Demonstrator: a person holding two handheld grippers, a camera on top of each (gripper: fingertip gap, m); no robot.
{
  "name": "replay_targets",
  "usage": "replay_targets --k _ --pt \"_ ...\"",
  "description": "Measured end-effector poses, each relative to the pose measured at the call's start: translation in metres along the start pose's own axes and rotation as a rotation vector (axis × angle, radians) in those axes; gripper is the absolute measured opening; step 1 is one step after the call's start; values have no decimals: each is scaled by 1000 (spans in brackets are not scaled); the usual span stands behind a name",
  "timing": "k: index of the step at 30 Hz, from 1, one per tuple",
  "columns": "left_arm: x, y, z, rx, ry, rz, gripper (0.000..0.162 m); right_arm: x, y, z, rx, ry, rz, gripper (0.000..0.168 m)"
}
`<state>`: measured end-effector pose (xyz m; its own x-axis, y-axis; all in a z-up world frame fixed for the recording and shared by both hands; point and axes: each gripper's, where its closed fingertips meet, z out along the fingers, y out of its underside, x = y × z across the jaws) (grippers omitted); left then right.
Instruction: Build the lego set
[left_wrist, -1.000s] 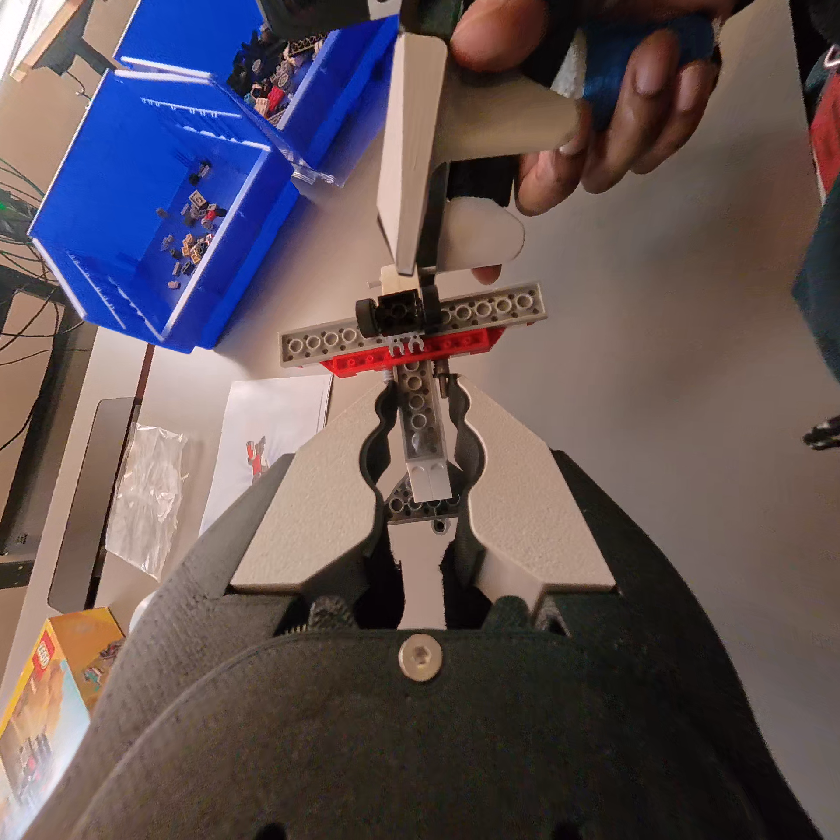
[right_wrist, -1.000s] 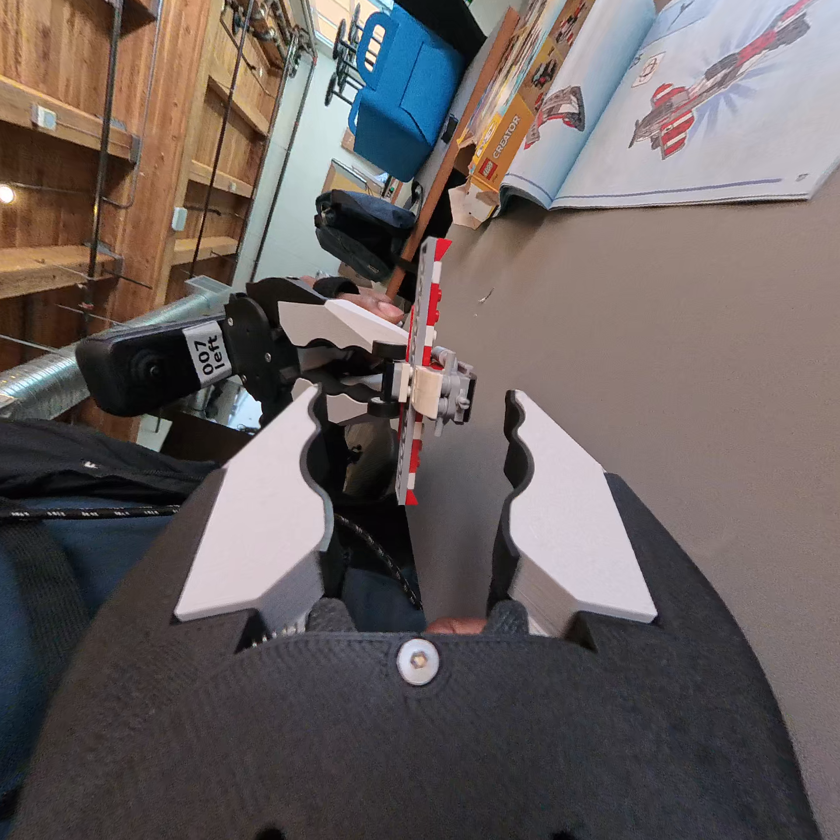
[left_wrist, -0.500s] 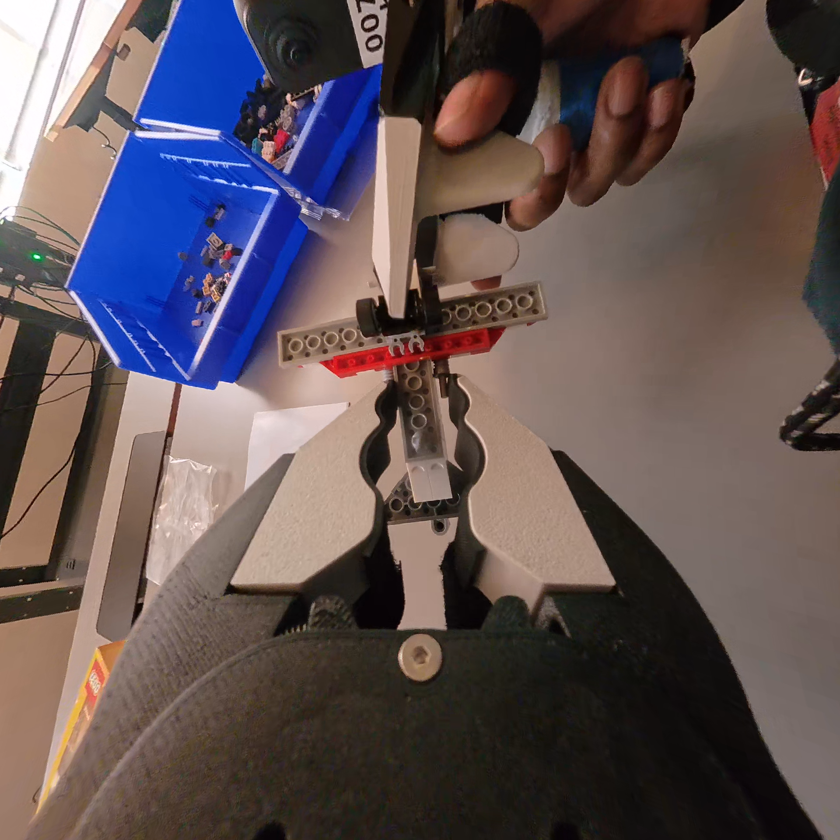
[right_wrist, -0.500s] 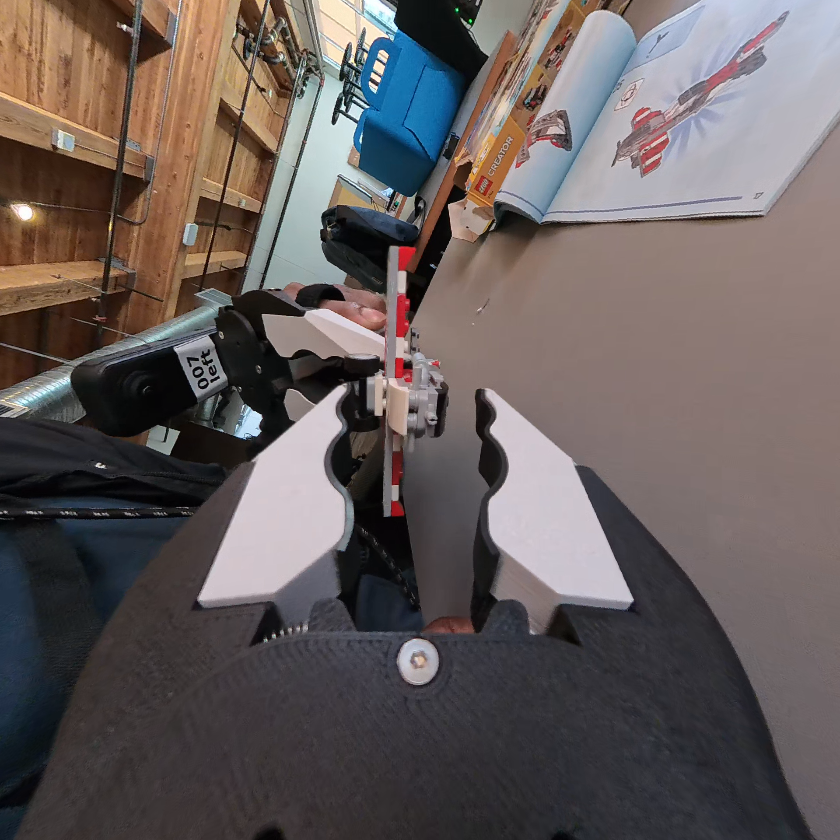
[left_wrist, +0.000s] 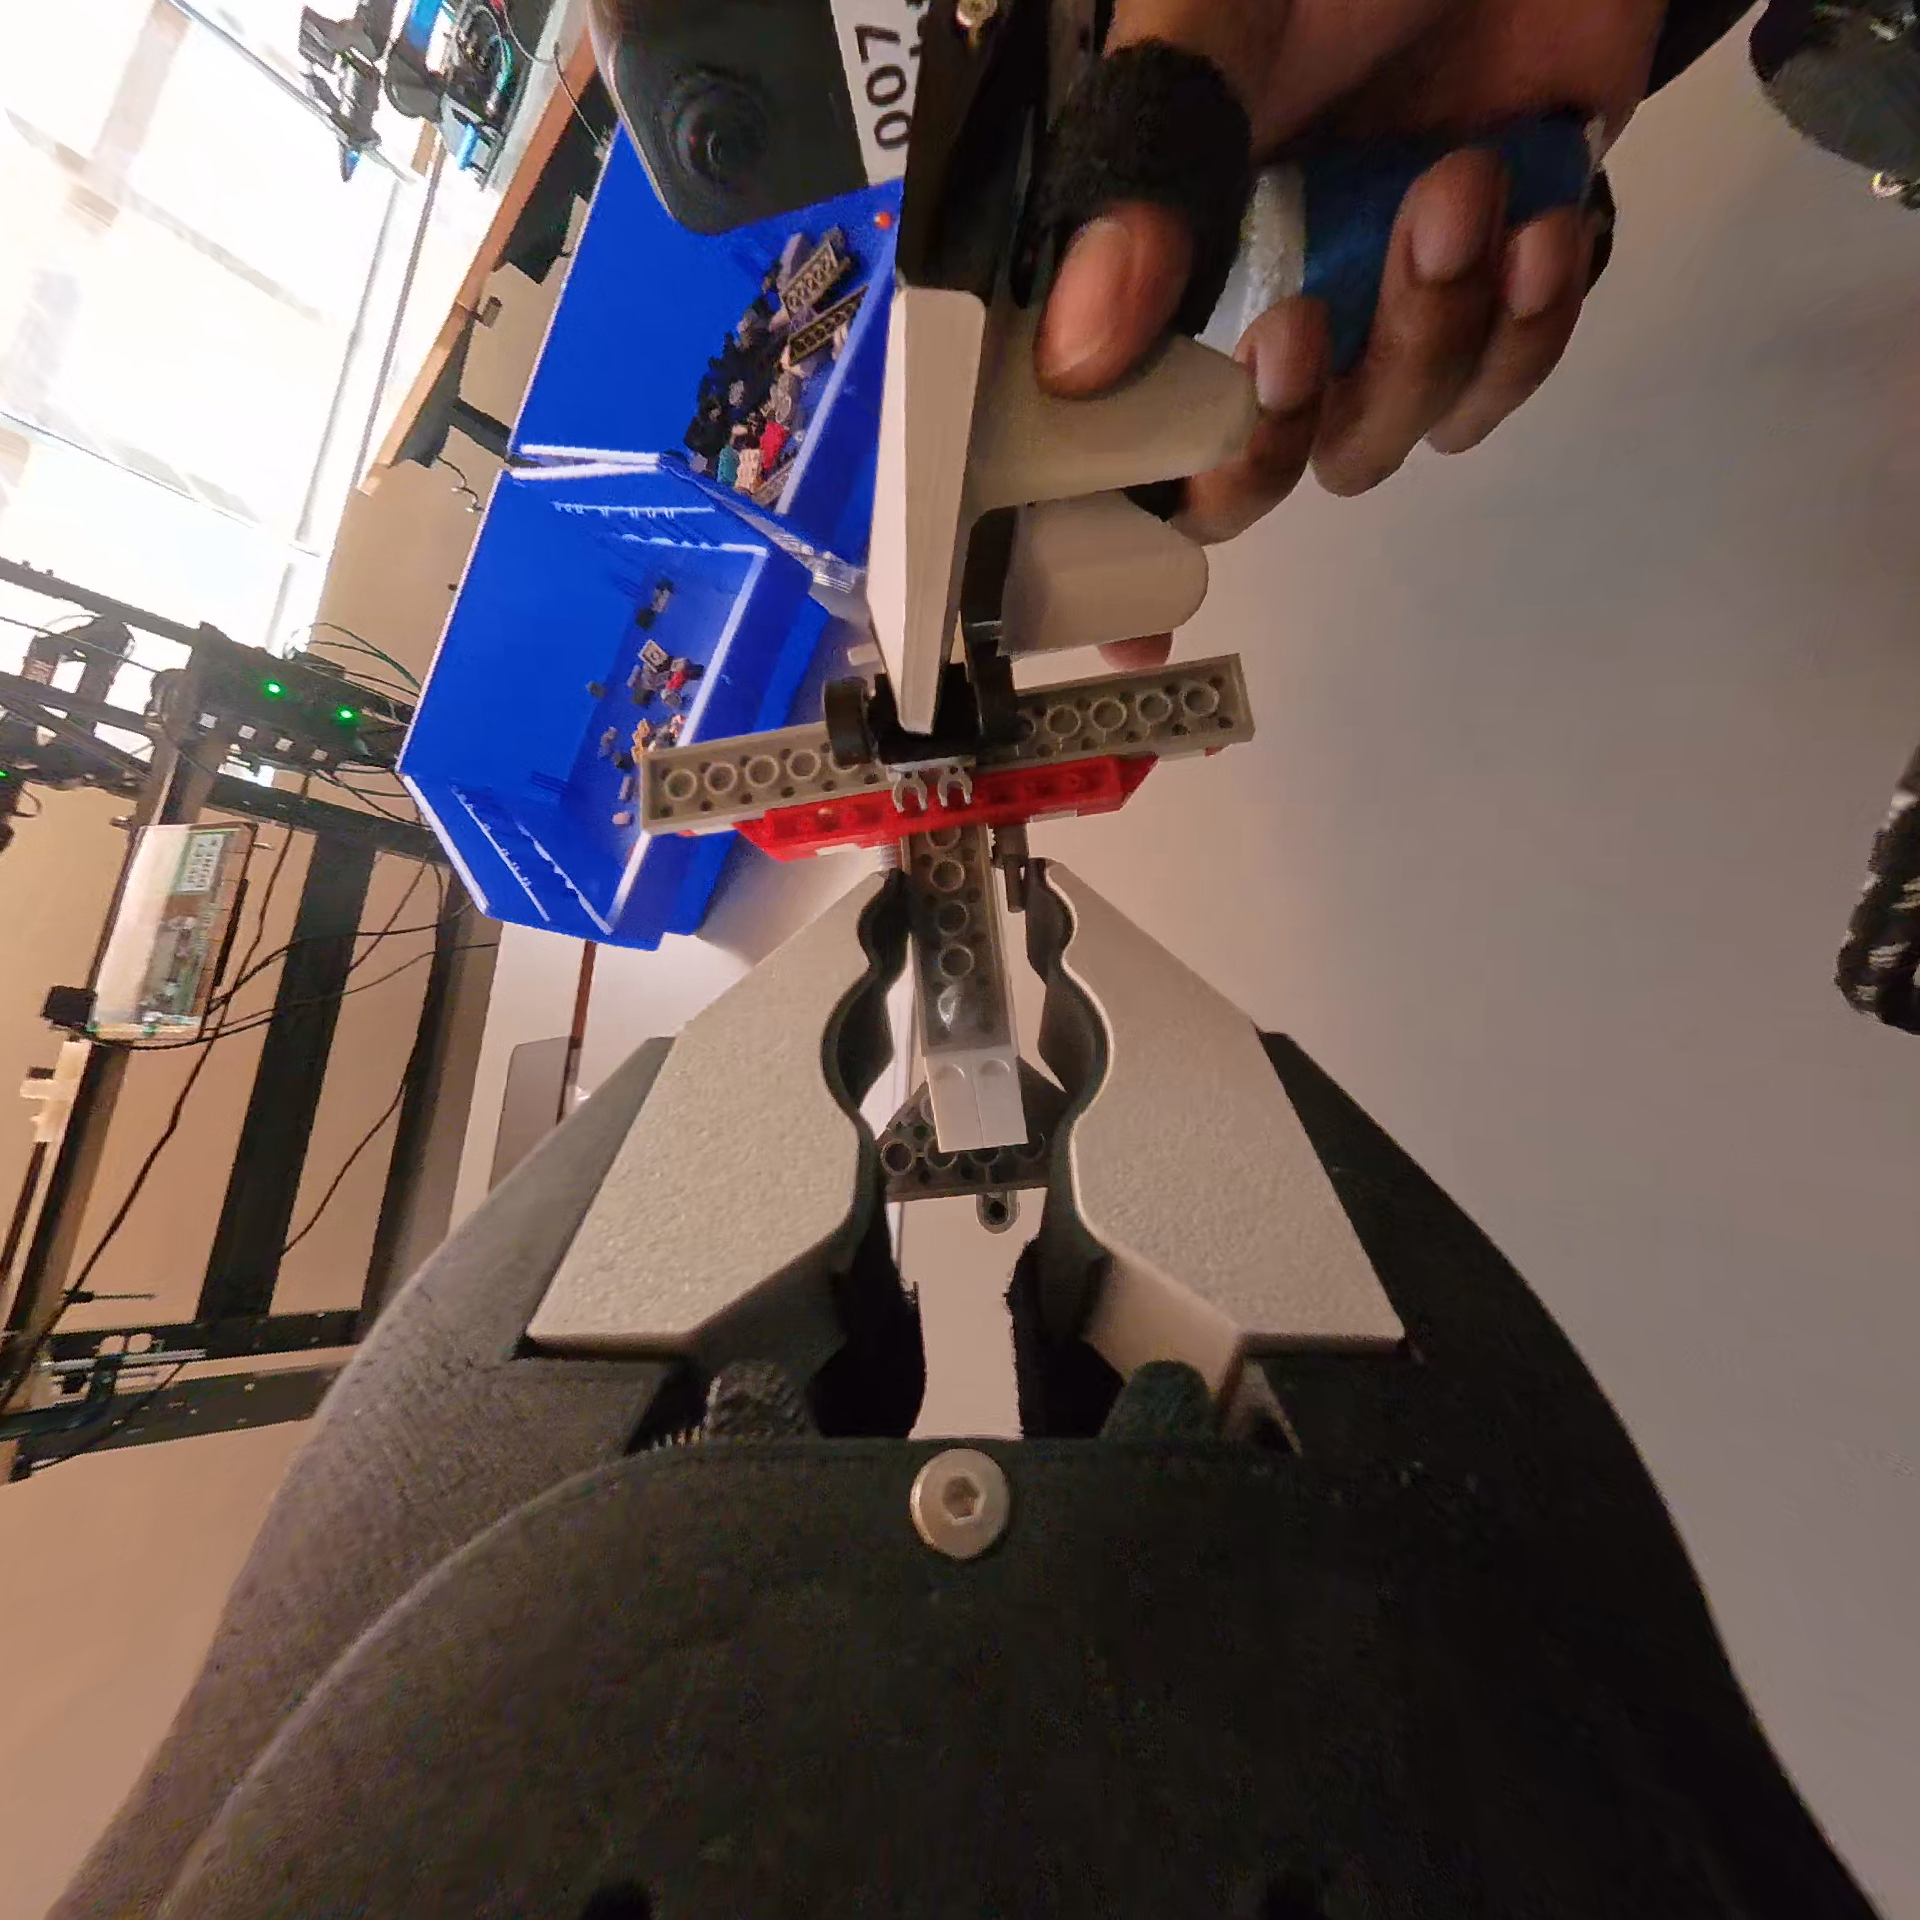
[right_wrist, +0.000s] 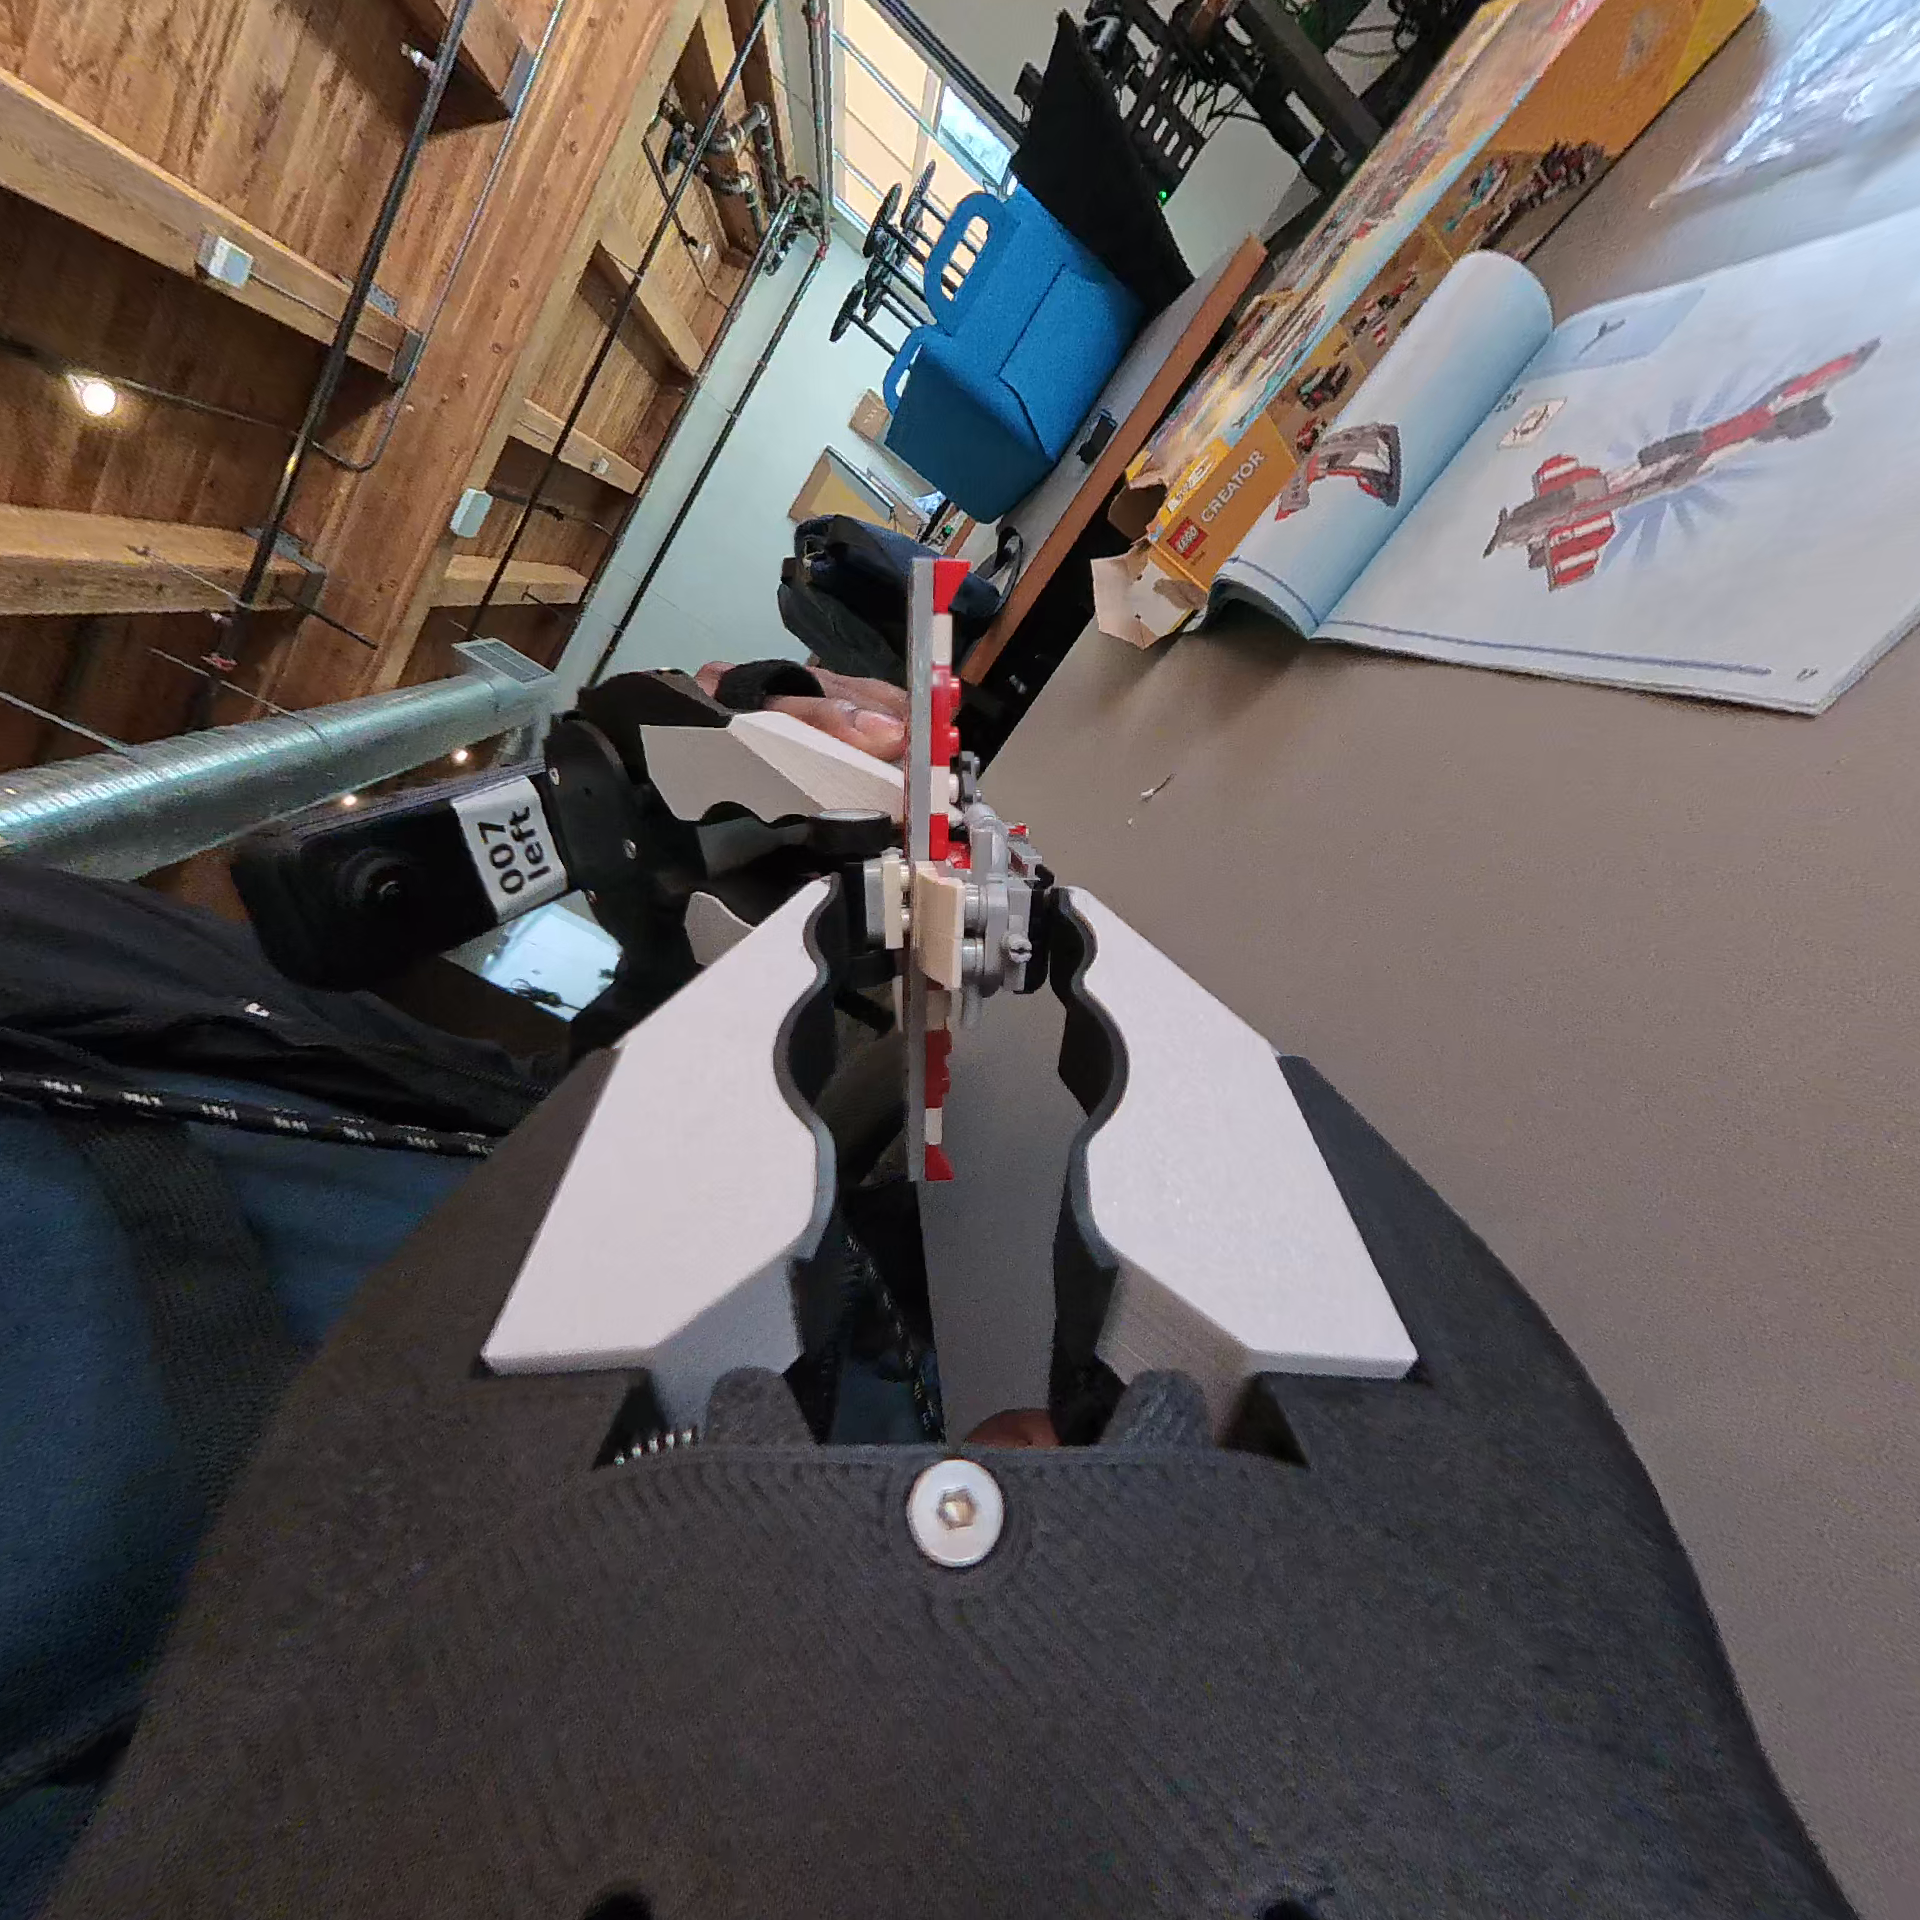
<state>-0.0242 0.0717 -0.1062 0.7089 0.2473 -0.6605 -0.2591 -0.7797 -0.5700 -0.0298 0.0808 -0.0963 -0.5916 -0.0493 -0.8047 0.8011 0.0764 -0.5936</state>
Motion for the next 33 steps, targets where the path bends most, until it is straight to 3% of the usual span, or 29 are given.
replay_targets --k 7,33 --pt "-4 -6 -3 2 -30 62 22 -7 -3 -2 12 12 -64 38" --pt "-6 -13 -3 -12 -32 150 21 -9 -6 -6 53 -6 -3 36"
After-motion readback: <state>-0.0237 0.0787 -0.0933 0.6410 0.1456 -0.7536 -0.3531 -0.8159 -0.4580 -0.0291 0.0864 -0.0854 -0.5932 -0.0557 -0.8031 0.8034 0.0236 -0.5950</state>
